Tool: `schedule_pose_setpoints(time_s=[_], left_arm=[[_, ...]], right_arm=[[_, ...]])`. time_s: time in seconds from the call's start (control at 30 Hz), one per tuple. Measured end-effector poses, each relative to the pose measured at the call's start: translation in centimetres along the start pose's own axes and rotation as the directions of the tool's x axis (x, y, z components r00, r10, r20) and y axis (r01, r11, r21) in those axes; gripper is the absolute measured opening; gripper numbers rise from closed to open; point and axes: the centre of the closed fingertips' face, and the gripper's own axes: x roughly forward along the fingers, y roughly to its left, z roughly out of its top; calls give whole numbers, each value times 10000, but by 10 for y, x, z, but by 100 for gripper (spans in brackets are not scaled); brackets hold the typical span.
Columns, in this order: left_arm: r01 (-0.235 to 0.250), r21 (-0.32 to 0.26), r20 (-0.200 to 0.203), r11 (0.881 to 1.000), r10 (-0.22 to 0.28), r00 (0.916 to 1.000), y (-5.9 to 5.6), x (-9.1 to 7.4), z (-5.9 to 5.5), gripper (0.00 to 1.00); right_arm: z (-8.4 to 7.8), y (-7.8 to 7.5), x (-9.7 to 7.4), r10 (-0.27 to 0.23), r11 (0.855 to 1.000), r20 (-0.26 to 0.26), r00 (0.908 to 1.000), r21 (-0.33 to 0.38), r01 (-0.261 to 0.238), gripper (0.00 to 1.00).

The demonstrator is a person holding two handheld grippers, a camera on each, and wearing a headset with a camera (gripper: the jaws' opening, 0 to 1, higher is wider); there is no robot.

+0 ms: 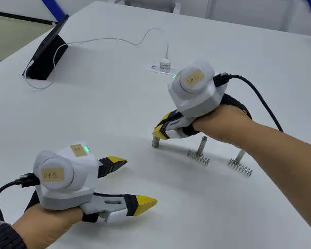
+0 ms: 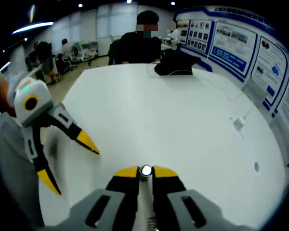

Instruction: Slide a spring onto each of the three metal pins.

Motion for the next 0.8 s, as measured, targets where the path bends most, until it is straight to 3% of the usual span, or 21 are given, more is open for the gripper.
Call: schedule_pose_setpoints(time_s=[0.2,0.8], left_arm=[[28,9,-16,10000,-28,10000,-1,1,1,68],[-75,77,27,9999,75,10000,3,-1,5,69]], right_arm=[[-4,4,2,16,9999,-171,9999,-153,-18,12],[-1,5,-6,-163,9996,115,9998,-241,165,18]])
